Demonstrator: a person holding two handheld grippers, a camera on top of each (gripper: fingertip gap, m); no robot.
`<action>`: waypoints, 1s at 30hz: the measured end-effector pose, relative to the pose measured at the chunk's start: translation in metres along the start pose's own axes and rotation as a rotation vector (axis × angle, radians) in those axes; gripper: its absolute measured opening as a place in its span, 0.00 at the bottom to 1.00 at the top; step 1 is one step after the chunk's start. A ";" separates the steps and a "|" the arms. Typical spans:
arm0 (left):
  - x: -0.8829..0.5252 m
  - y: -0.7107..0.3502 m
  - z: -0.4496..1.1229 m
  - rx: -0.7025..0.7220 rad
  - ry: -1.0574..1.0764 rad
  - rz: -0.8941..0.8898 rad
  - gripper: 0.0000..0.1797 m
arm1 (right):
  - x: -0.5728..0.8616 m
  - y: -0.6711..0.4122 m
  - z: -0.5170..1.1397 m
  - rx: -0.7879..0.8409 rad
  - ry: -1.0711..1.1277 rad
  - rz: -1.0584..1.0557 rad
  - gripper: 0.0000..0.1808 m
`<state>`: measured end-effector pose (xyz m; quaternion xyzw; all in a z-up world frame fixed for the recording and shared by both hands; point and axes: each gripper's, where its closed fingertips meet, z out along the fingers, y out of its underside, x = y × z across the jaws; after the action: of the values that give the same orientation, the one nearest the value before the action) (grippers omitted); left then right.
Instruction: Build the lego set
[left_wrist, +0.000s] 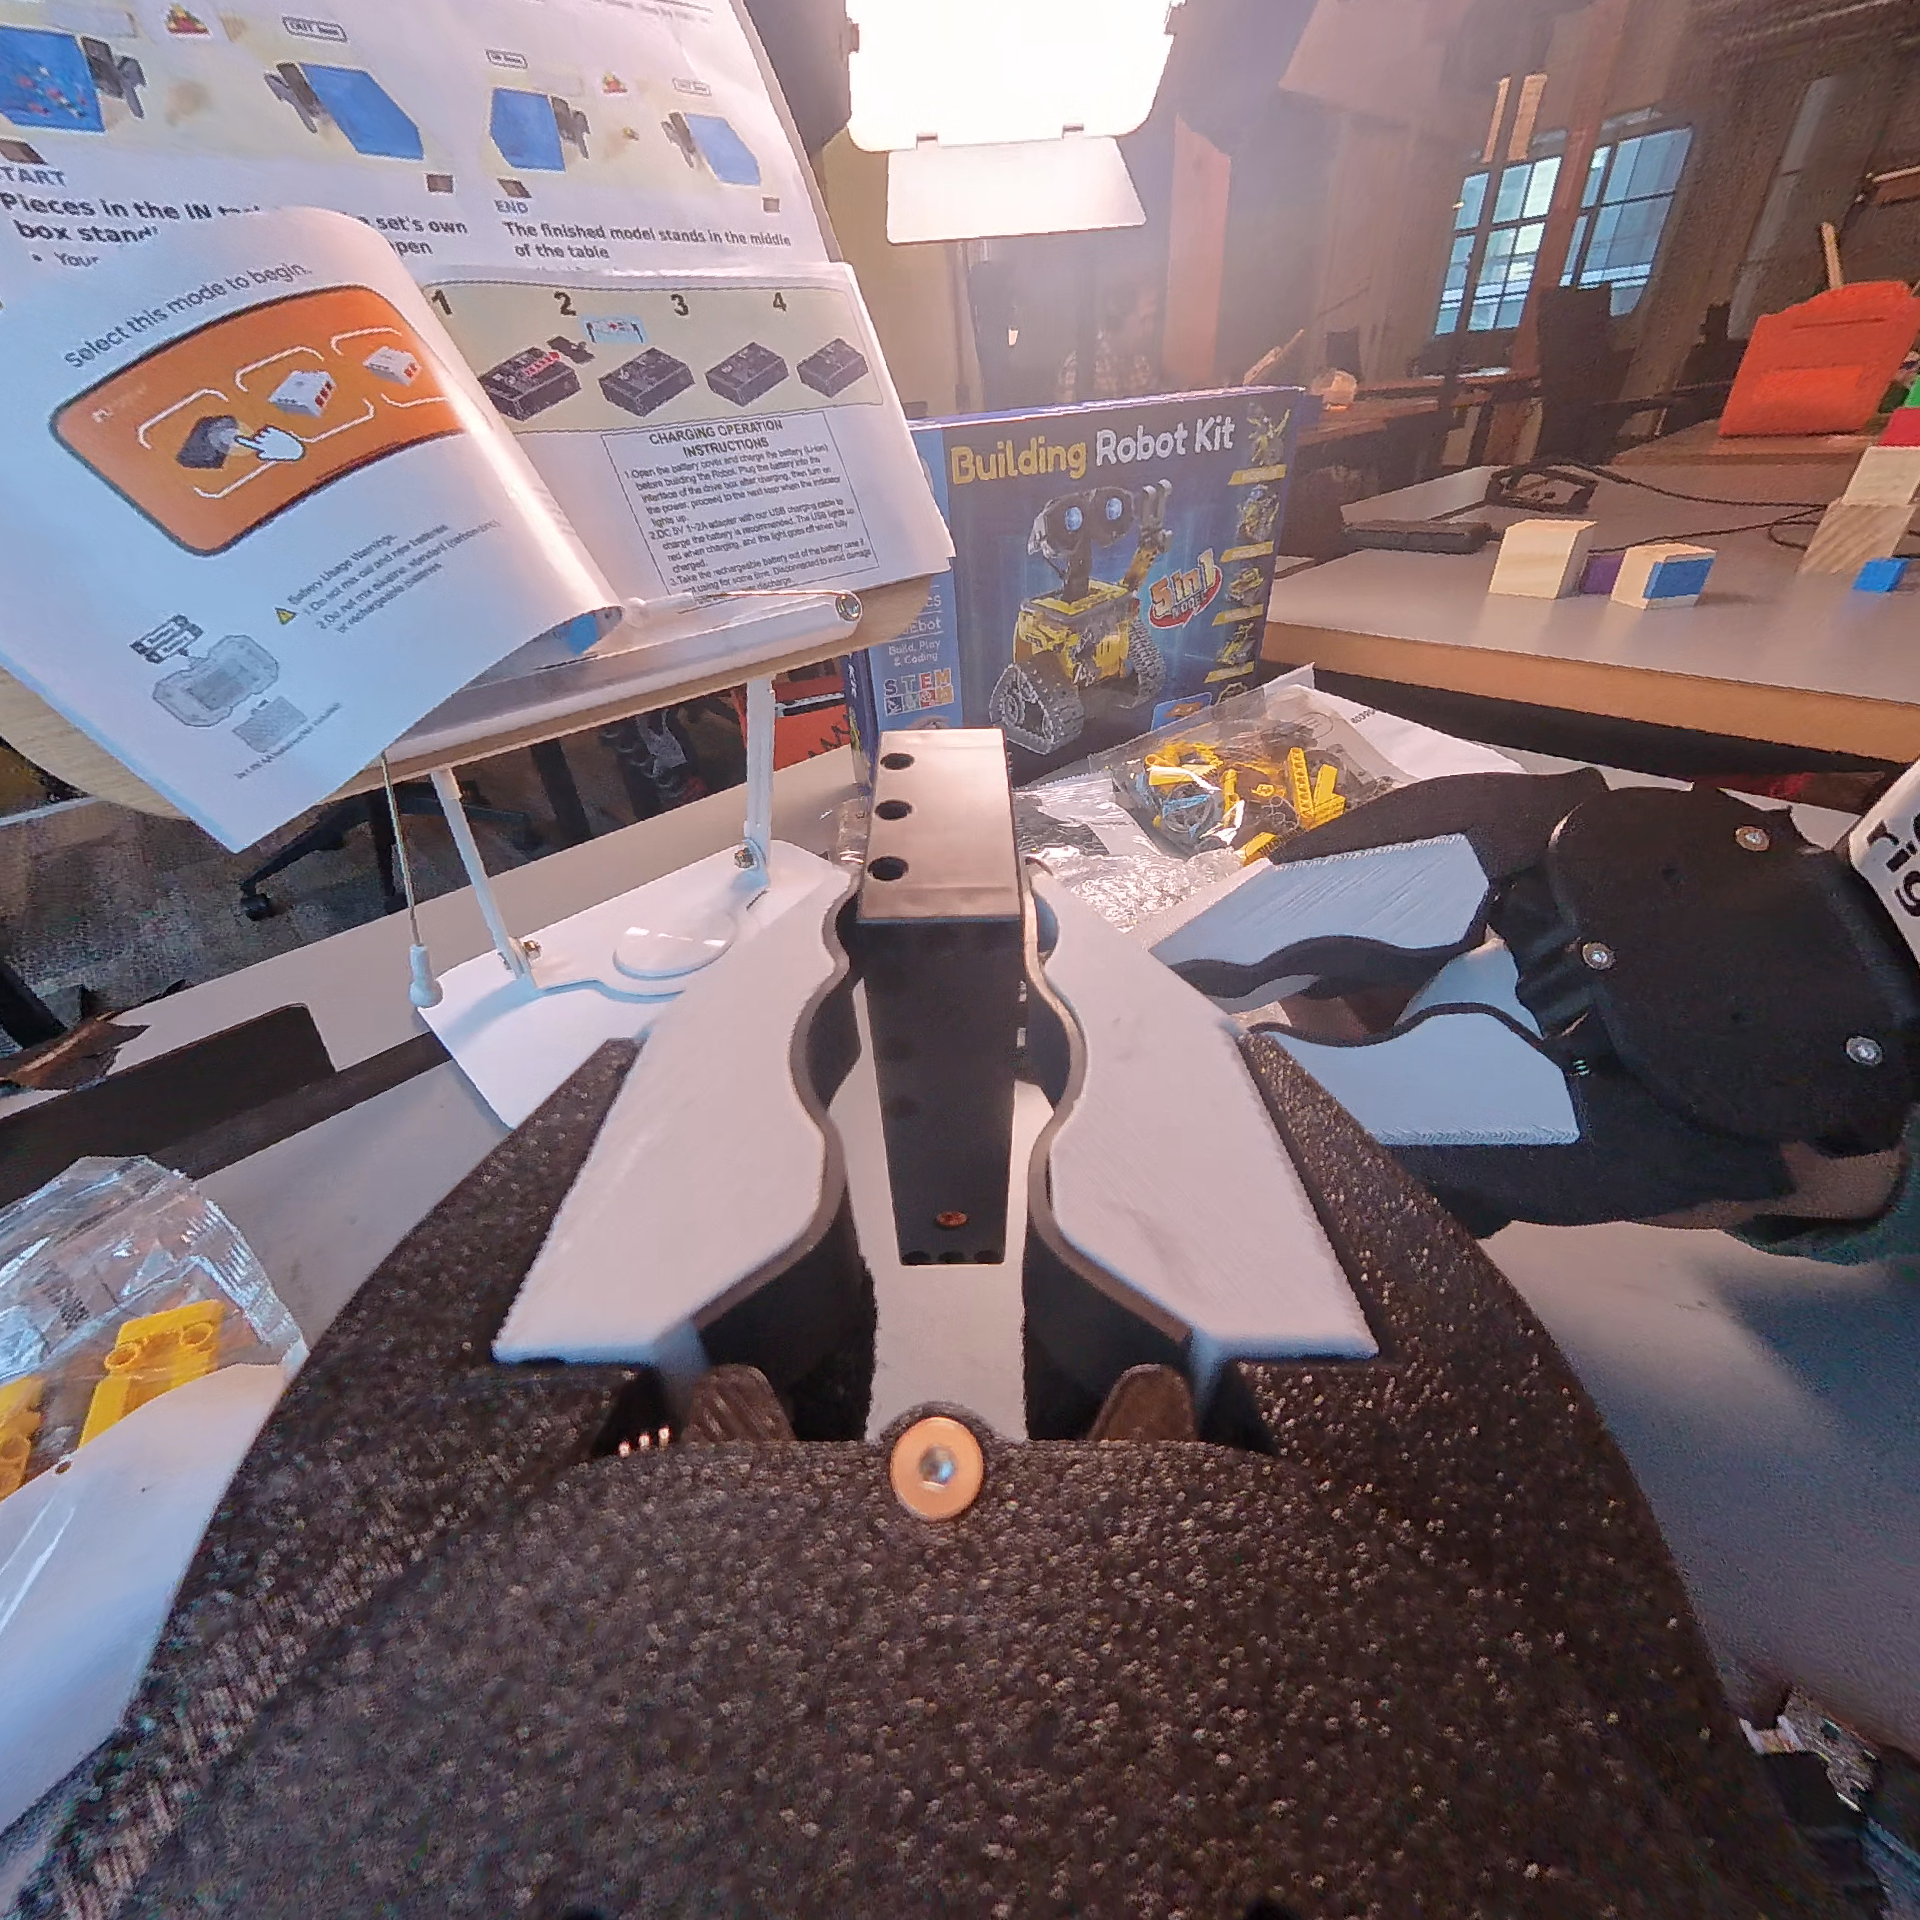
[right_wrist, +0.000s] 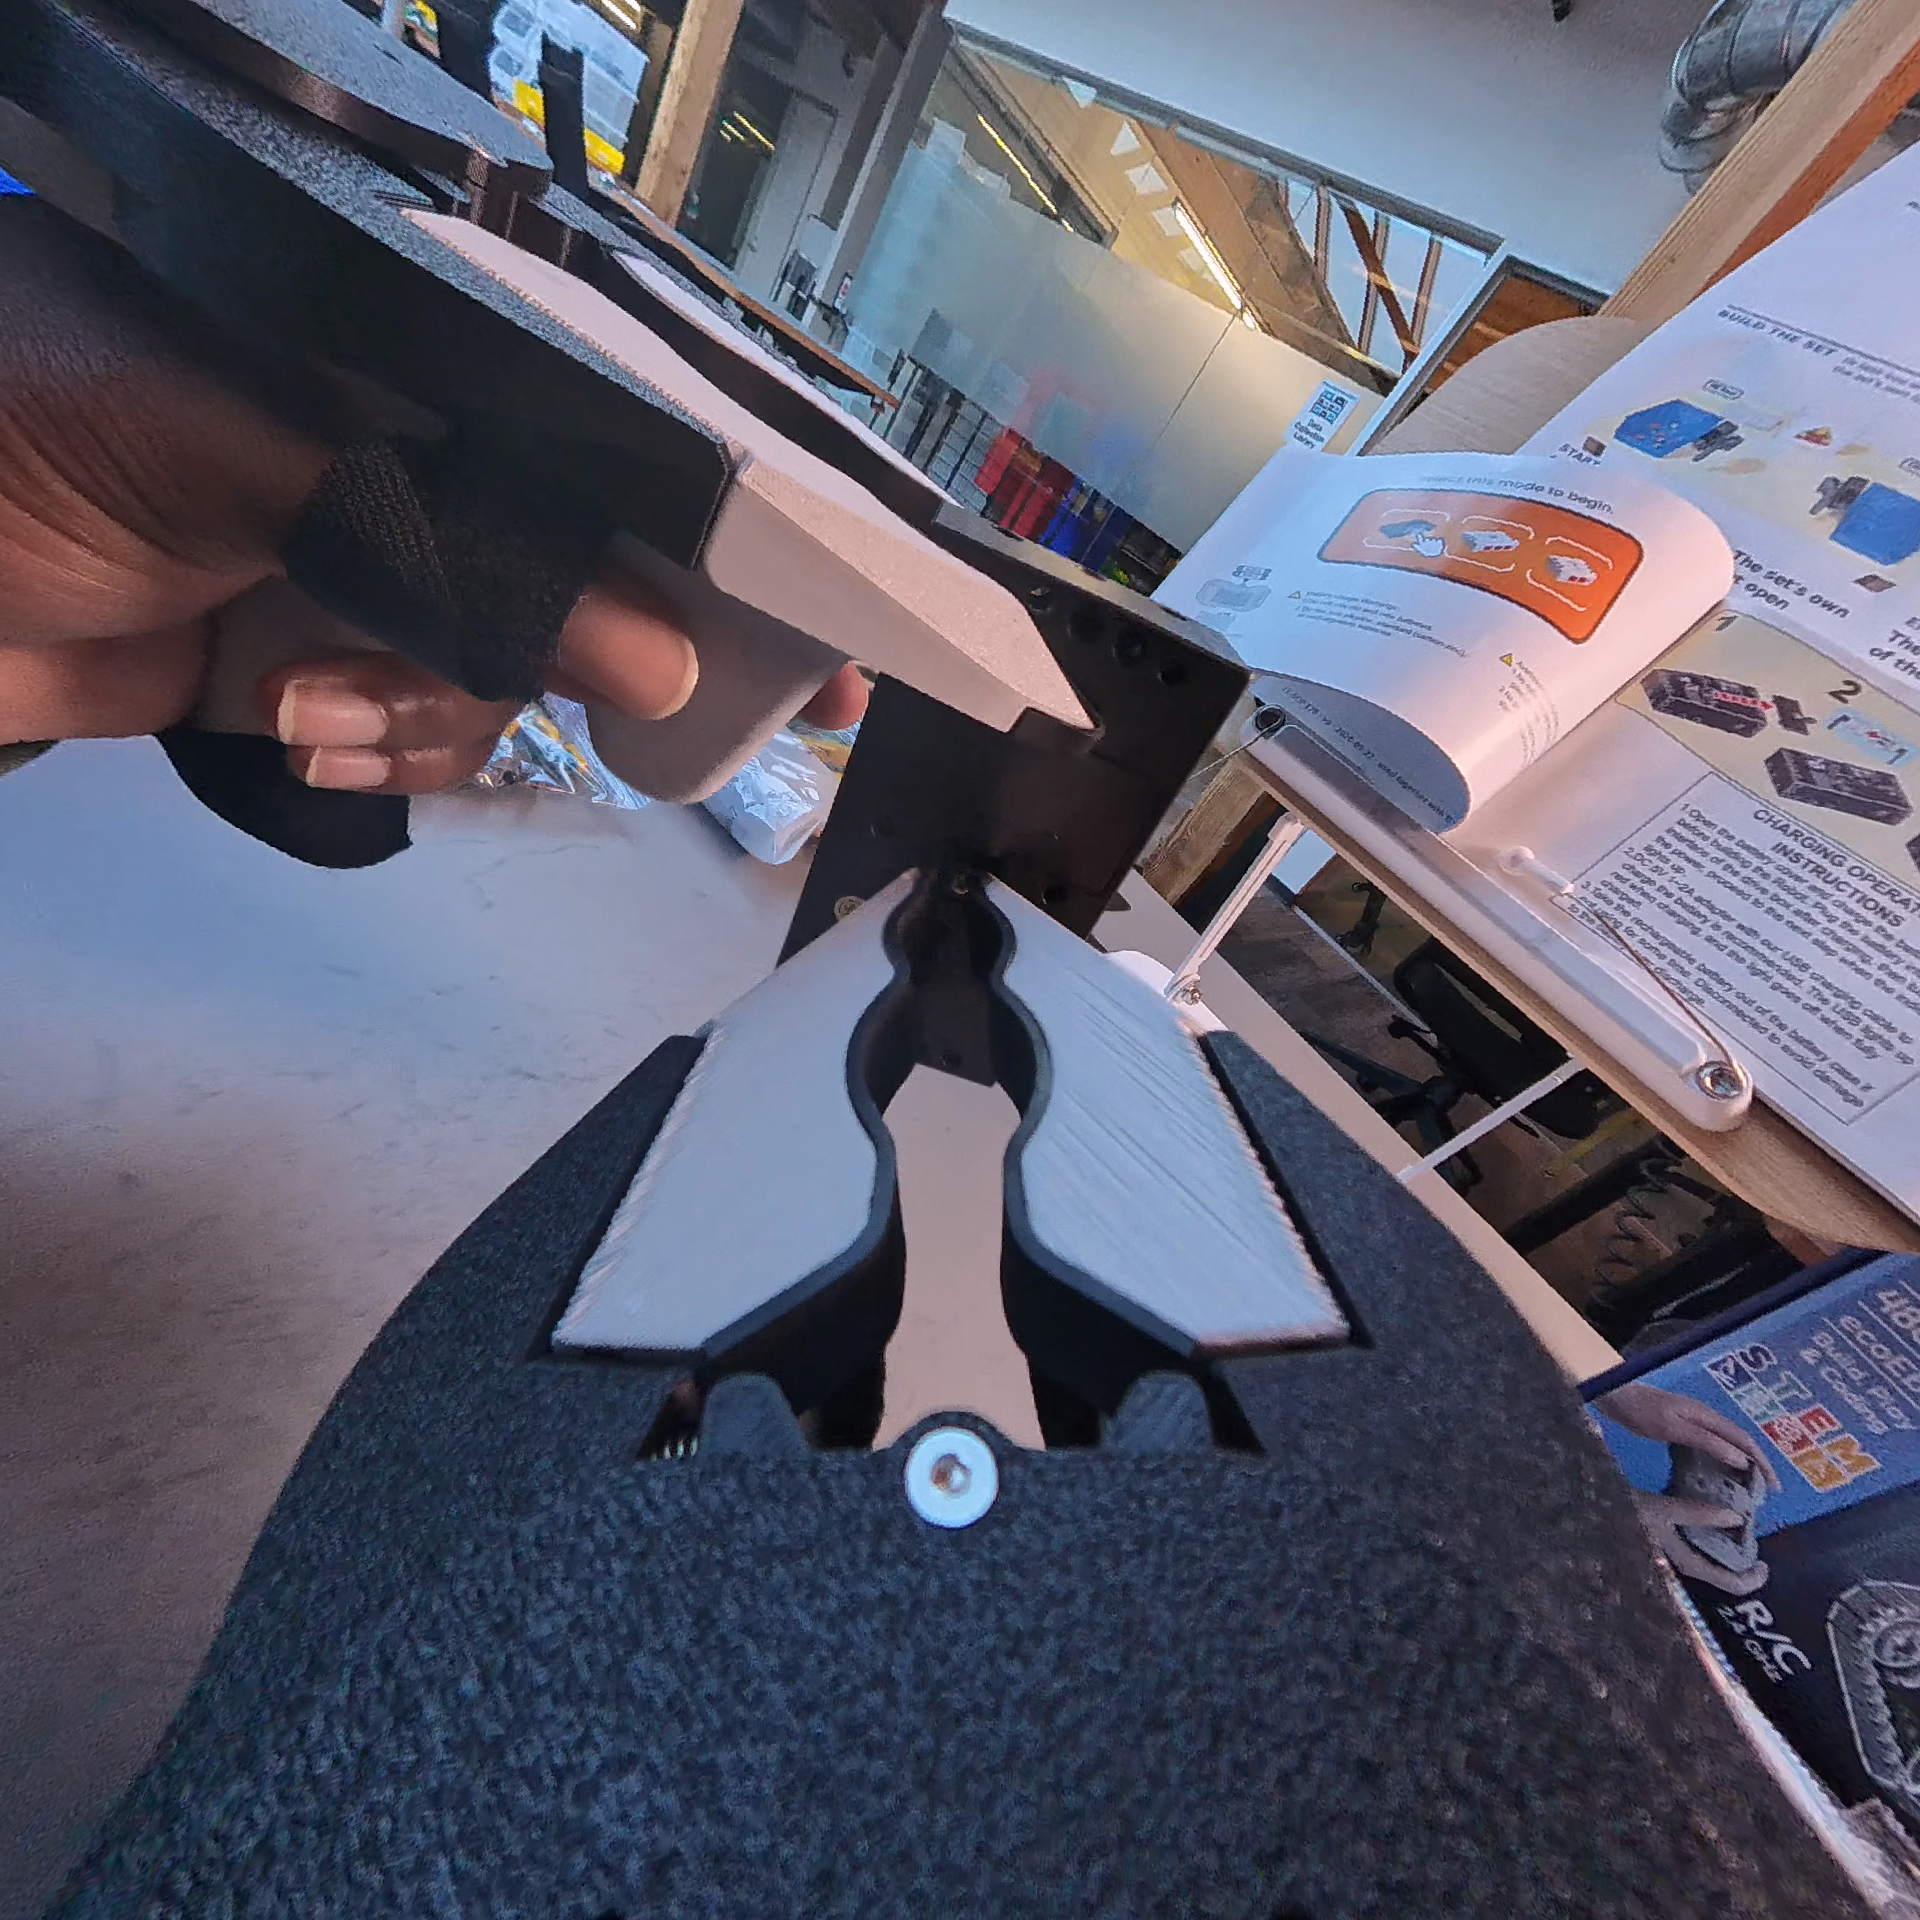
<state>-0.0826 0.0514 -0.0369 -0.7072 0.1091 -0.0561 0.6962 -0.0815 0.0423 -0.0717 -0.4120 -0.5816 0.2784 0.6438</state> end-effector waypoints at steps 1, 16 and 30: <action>0.001 0.000 0.000 -0.001 0.001 0.000 0.14 | 0.000 0.001 0.000 -0.004 0.002 -0.003 0.02; -0.001 0.001 -0.001 0.007 0.044 -0.141 0.14 | 0.002 0.000 -0.001 0.003 -0.005 0.021 0.00; -0.002 -0.001 -0.001 0.012 0.020 -0.068 0.14 | -0.002 -0.006 -0.004 0.030 -0.026 -0.038 0.00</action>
<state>-0.0852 0.0505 -0.0358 -0.7056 0.0916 -0.0877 0.6972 -0.0787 0.0371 -0.0679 -0.3875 -0.5936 0.2801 0.6473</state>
